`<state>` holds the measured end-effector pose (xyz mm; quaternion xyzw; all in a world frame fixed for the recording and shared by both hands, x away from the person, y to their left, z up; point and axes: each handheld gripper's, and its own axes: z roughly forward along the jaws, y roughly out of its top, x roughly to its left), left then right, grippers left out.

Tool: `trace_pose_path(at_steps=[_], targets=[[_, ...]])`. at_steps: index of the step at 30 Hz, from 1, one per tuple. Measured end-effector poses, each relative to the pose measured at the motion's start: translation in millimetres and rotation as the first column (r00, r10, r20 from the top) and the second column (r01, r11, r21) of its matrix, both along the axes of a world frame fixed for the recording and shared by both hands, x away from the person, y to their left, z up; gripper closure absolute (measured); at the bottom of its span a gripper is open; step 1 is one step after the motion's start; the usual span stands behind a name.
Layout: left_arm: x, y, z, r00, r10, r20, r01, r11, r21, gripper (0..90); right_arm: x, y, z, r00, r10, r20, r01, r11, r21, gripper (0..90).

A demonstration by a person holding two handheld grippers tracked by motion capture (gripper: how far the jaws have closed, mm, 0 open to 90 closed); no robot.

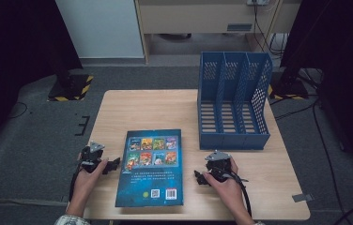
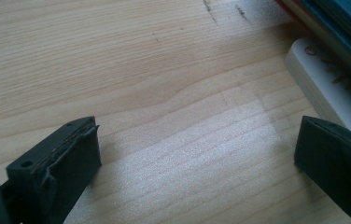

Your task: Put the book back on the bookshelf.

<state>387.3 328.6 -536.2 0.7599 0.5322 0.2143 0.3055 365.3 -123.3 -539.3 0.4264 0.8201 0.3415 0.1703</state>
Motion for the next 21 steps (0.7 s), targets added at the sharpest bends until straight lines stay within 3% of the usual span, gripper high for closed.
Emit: trace_pose_path(at_steps=[3,5,13,16,17,20,21], targets=[[-0.8,2.0,3.4,0.9999,0.009,-0.006,-0.009,0.9998,-0.020,3.6,-0.4,-0.2,0.7,1.0000,0.000,0.001,0.000,1.000,0.007,5.3],[-3.1,4.3,7.8,0.9998,0.015,0.011,-0.015,0.9988,-0.047,3.1,-1.2,0.1,2.2,0.9999,0.011,0.004,-0.011,1.000,0.011,9.2],[-20.2,2.7,29.5,0.9993,0.000,0.037,0.003,0.9966,-0.082,5.6,-15.0,7.2,24.1,0.9972,0.067,0.033,-0.070,0.995,0.077,10.1],[-30.6,-1.6,40.3,0.9977,0.001,0.067,0.006,0.9946,-0.104,6.0,-19.5,9.4,30.5,0.9949,0.084,0.057,-0.089,0.992,0.088,10.4],[-36.7,-3.9,45.9,0.9967,-0.011,0.080,0.021,0.9925,-0.121,6.0,-24.6,12.5,37.4,0.9904,0.114,0.077,-0.122,0.987,0.106,10.4],[-40.8,-9.4,47.0,0.9966,-0.048,0.067,0.059,0.9833,-0.172,6.2,-30.5,19.9,44.0,0.9847,0.148,0.093,-0.159,0.979,0.124,9.7],[-41.8,-12.5,47.4,0.9958,-0.068,0.061,0.078,0.9819,-0.173,6.2,-32.2,23.2,45.3,0.9815,0.168,0.091,-0.179,0.975,0.133,9.3]])
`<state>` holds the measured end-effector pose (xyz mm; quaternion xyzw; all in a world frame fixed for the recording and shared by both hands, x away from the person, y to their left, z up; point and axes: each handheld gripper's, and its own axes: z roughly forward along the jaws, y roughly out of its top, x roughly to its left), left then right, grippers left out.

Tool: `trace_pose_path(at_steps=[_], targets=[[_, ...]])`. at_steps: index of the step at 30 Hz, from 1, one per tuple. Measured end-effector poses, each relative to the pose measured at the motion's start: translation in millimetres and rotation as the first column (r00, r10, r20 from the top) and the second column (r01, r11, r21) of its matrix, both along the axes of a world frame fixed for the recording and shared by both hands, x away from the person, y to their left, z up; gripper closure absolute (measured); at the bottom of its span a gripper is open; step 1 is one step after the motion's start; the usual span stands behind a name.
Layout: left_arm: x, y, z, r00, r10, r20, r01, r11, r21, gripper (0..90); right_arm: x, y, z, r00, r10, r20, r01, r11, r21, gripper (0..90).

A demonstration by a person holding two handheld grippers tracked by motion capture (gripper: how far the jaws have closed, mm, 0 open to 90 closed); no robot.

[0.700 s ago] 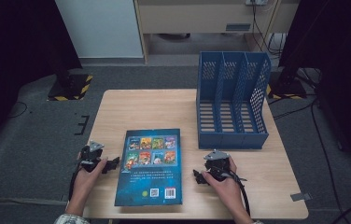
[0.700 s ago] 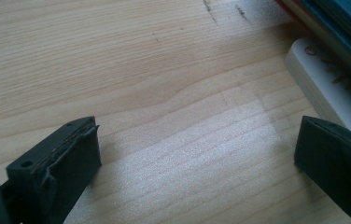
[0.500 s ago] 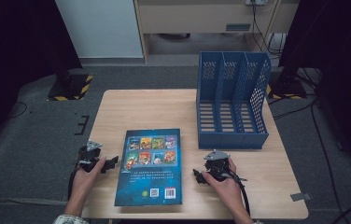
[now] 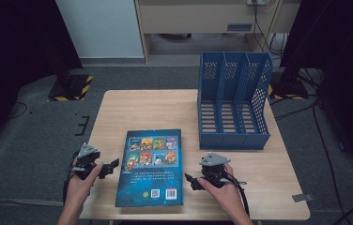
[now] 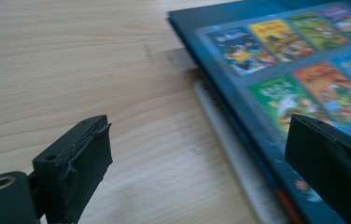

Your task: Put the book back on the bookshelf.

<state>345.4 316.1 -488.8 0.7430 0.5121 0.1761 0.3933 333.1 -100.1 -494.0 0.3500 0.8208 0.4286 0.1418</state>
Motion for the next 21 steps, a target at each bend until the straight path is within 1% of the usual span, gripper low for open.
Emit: trace_pose_path(at_steps=[1,3,4,6,8,9,10,11,12,15,16,17,18,20,21], targets=[[0.0,0.0,0.0,1.0000,0.000,0.000,0.000,1.0000,0.000,6.2,-1.7,4.8,0.8,0.9998,0.021,-0.007,-0.021,1.000,0.014,8.7],[0.1,-8.9,-1.0,0.9986,-0.050,-0.013,0.050,0.9986,-0.019,6.2,-3.7,11.9,0.9,0.9985,0.053,-0.014,-0.052,0.998,0.025,7.6],[0.3,-13.0,-2.2,0.9975,-0.067,-0.021,0.067,0.9974,-0.028,5.9,-4.6,15.7,0.8,0.9974,0.068,-0.022,-0.068,0.997,0.033,7.0],[0.6,-22.9,-5.6,0.9933,-0.109,-0.038,0.110,0.9940,0.003,5.6,-6.6,24.0,-1.0,0.9943,0.099,-0.040,-0.097,0.994,0.040,6.8],[1.2,-30.0,-8.1,0.9899,-0.134,-0.047,0.135,0.9907,0.020,5.4,-7.3,30.3,-3.6,0.9916,0.119,-0.050,-0.117,0.992,0.037,6.3],[1.7,-33.8,-9.4,0.9883,-0.143,-0.052,0.145,0.9890,0.029,5.4,-7.1,32.3,-4.6,0.9906,0.122,-0.061,-0.120,0.992,0.042,6.1],[1.8,-35.6,-9.9,0.9875,-0.146,-0.059,0.148,0.9886,0.027,5.3,-6.2,34.9,-5.8,0.9901,0.121,-0.071,-0.118,0.992,0.045,6.0],[1.9,-37.6,-11.0,0.9860,-0.154,-0.064,0.156,0.9875,0.025,5.3,-5.2,36.3,-6.7,0.9907,0.119,-0.066,-0.117,0.992,0.042,6.1],[1.8,-39.0,-12.1,0.9846,-0.160,-0.071,0.162,0.9864,0.026,5.0,-4.1,38.5,-8.0,0.9896,0.122,-0.075,-0.120,0.992,0.040,6.1],[1.7,-40.8,-13.6,0.9812,-0.175,-0.082,0.176,0.9844,0.009,3.4,-1.1,41.5,-12.4,0.9874,0.129,-0.092,-0.126,0.991,0.037,5.5],[1.8,-41.2,-13.9,0.9805,-0.178,-0.083,0.179,0.9838,0.005,3.5,0.1,42.2,-14.3,0.9857,0.133,-0.104,-0.129,0.990,0.049,5.4],[1.8,-41.2,-13.9,0.9805,-0.178,-0.083,0.179,0.9838,0.005,3.5,0.1,42.2,-14.3,0.9857,0.133,-0.104,-0.129,0.990,0.049,5.4],[1.9,-42.5,-15.0,0.9768,-0.193,-0.093,0.193,0.9812,-0.010,3.5,2.2,42.8,-16.5,0.9831,0.140,-0.118,-0.132,0.989,0.069,5.3],[2.0,-44.1,-16.0,0.9727,-0.208,-0.103,0.207,0.9781,-0.023,3.1,4.2,43.3,-17.9,0.9806,0.146,-0.131,-0.136,0.987,0.084,5.2],[2.0,-44.1,-16.0,0.9727,-0.208,-0.103,0.207,0.9781,-0.023,3.7,5.4,43.5,-18.7,0.9790,0.150,-0.139,-0.138,0.986,0.091,5.1]])
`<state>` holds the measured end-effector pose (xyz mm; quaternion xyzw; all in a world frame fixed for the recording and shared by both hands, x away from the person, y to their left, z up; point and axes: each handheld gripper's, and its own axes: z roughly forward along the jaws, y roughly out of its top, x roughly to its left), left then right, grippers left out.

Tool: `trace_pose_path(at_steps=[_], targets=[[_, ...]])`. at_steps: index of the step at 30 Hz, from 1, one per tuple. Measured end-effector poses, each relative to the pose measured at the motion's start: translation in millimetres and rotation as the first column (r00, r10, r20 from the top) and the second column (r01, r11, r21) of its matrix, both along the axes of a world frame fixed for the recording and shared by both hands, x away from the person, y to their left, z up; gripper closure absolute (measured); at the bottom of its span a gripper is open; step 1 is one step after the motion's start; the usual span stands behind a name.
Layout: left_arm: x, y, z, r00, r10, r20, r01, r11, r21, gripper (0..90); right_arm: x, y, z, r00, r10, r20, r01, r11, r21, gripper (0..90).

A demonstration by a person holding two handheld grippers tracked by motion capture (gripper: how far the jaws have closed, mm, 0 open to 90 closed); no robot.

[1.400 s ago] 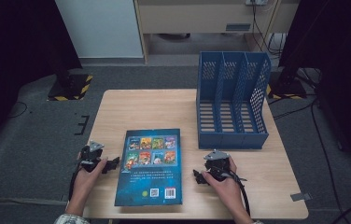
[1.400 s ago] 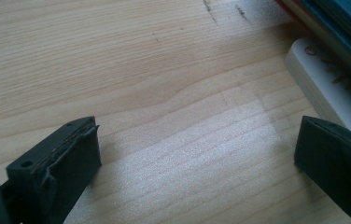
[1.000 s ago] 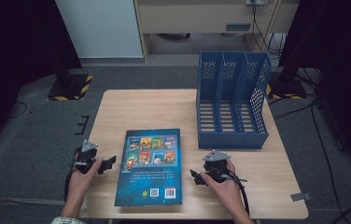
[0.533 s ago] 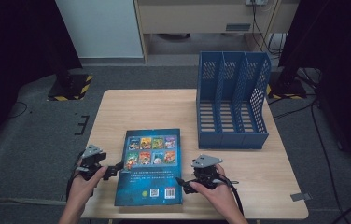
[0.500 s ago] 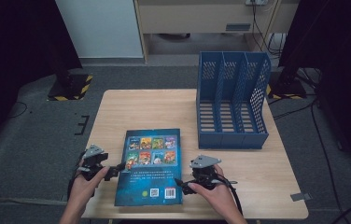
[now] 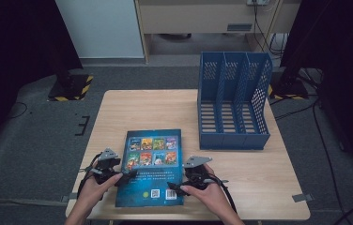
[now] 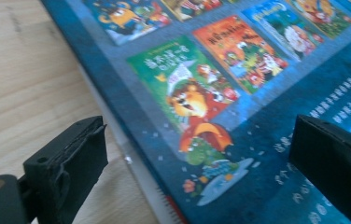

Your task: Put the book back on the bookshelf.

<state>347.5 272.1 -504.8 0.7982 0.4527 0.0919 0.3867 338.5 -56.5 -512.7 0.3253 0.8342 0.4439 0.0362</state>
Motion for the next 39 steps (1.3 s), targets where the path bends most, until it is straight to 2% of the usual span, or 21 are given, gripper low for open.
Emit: trace_pose_path(at_steps=[1,5,9,13,17,23,27,31,33,34,35,37,39], targets=[[-0.3,-2.6,2.4,0.9997,-0.022,0.003,0.022,0.9996,0.019,5.0,1.6,0.1,-0.8,1.0000,0.006,-0.004,-0.006,1.000,0.005,4.9],[0.2,-4.5,1.8,0.9999,-0.016,-0.005,0.016,0.9996,0.022,3.5,5.6,3.0,-0.4,0.9997,-0.010,0.022,0.010,1.000,-0.004,4.4],[2.6,-2.0,-2.6,0.9994,-0.019,-0.029,0.018,0.9997,-0.018,1.8,9.9,2.6,-3.4,0.9999,-0.013,-0.007,0.013,1.000,0.016,4.0],[5.8,-0.2,-5.2,0.9984,-0.022,-0.053,0.020,0.9990,-0.039,0.0,13.1,4.6,-6.1,0.9991,0.004,-0.042,-0.002,0.999,0.039,3.9],[10.2,2.9,-10.3,0.9958,-0.038,-0.083,0.031,0.9954,-0.091,0.0,17.0,7.5,-9.7,0.9975,0.007,-0.070,-0.002,0.998,0.066,3.9],[13.6,1.7,-9.3,0.9940,-0.064,-0.089,0.057,0.9945,-0.088,0.9,17.9,8.8,-9.2,0.9971,0.004,-0.076,0.001,0.998,0.063,4.1],[14.2,2.6,-5.0,0.9932,-0.038,-0.110,0.028,0.9958,-0.087,5.2,17.8,10.5,-6.8,0.9962,-0.015,-0.086,0.020,0.998,0.051,6.1],[12.8,4.9,0.1,0.9950,-0.026,-0.096,0.017,0.9956,-0.092,10.5,17.3,10.7,-2.6,0.9951,-0.041,-0.090,0.044,0.998,0.040,9.7],[11.9,7.5,4.8,0.9976,-0.013,-0.068,0.006,0.9943,-0.106,16.2,17.6,10.0,1.0,0.9958,-0.042,-0.081,0.046,0.998,0.042,12.8],[11.9,7.5,4.8,0.9976,-0.013,-0.068,0.006,0.9943,-0.106,19.0,17.6,10.0,1.0,0.9958,-0.042,-0.081,0.046,0.998,0.042,12.8],[11.0,8.9,10.9,0.9990,-0.006,-0.045,0.001,0.9937,-0.112,21.2,18.0,9.5,4.8,0.9953,-0.046,-0.085,0.050,0.998,0.049,15.8],[10.4,8.9,15.6,0.9995,-0.001,-0.032,-0.002,0.9949,-0.101,23.5,19.2,9.6,8.1,0.9952,-0.047,-0.085,0.051,0.998,0.048,17.5],[9.4,9.6,17.6,0.9995,0.015,-0.027,-0.017,0.9939,-0.109,25.0,21.3,9.8,10.9,0.9949,-0.052,-0.087,0.056,0.997,0.048,19.9]])
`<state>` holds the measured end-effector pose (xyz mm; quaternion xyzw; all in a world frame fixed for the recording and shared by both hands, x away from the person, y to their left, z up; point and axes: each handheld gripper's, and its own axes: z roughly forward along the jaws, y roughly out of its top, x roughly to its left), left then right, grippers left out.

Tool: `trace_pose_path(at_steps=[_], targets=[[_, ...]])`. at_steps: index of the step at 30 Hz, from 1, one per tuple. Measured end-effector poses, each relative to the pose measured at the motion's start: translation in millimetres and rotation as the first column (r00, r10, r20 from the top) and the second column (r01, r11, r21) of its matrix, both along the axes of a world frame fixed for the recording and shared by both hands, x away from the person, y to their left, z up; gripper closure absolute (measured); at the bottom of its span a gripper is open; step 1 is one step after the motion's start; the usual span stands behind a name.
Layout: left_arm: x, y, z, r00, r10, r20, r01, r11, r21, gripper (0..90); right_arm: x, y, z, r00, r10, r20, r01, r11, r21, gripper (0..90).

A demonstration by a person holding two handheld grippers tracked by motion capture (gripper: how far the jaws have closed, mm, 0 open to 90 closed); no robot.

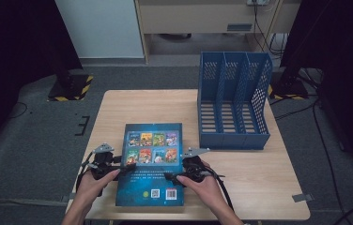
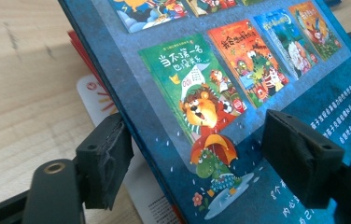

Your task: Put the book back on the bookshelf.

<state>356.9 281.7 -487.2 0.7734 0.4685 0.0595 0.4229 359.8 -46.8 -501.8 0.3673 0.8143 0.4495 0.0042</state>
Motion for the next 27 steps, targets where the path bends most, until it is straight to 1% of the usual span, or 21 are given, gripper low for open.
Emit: trace_pose_path(at_steps=[2,3,4,6,9,10,11,13,15,19,24,25,27], targets=[[0.0,1.1,0.7,1.0000,0.002,0.001,-0.002,1.0000,0.000,27.5,1.3,-0.2,1.5,1.0000,-0.004,-0.003,0.004,1.000,0.003,21.4],[-0.7,2.8,3.1,0.9999,0.012,0.005,-0.012,0.9999,-0.008,28.6,4.4,-0.8,4.0,0.9999,-0.009,-0.005,0.009,1.000,0.005,23.8],[-0.7,2.8,3.1,0.9999,0.012,0.005,-0.012,0.9999,-0.008,29.5,5.6,-0.8,5.6,0.9999,-0.013,-0.008,0.013,1.000,0.006,24.8],[-0.2,4.6,5.0,0.9998,0.017,0.010,-0.017,0.9998,-0.013,31.3,6.8,-0.7,7.2,0.9999,-0.015,-0.005,0.015,1.000,0.004,25.6],[0.7,6.1,12.3,0.9991,0.029,0.032,-0.029,0.9996,-0.006,34.2,11.4,-0.5,13.4,0.9999,-0.017,0.000,0.017,1.000,-0.005,27.7],[0.7,6.1,12.3,0.9991,0.029,0.032,-0.029,0.9996,-0.006,34.7,12.4,-0.2,15.6,0.9998,-0.020,0.003,0.020,1.000,-0.006,28.4],[0.8,5.4,15.9,0.9984,0.037,0.043,-0.036,0.9993,-0.004,35.0,13.4,-0.2,18.1,0.9998,-0.018,0.004,0.018,1.000,-0.009,28.9],[0.6,5.3,19.5,0.9981,0.038,0.048,-0.038,0.9993,-0.004,36.0,15.4,0.1,22.5,0.9998,-0.020,0.007,0.020,1.000,-0.017,30.2],[0.4,5.6,22.4,0.9978,0.038,0.054,-0.038,0.9993,-0.003,36.9,16.8,0.6,27.6,0.9997,-0.023,-0.001,0.023,0.999,-0.027,31.5],[2.0,7.3,27.1,0.9965,0.049,0.067,-0.048,0.9987,-0.014,40.0,21.2,0.7,34.0,0.9997,-0.023,0.010,0.023,0.999,-0.033,32.9],[4.1,7.8,34.2,0.9951,0.050,0.085,-0.049,0.9987,-0.010,42.3,26.9,1.6,44.4,0.9985,-0.038,0.040,0.039,0.999,-0.033,36.1],[5.0,8.8,38.4,0.9939,0.056,0.095,-0.055,0.9984,-0.010,43.4,28.3,1.8,46.8,0.9981,-0.043,0.044,0.044,0.999,-0.030,36.9],[6.7,9.1,42.3,0.9918,0.060,0.113,-0.060,0.9982,-0.003,44.4,31.2,2.1,49.9,0.9977,-0.046,0.051,0.047,0.999,-0.027,38.4]])
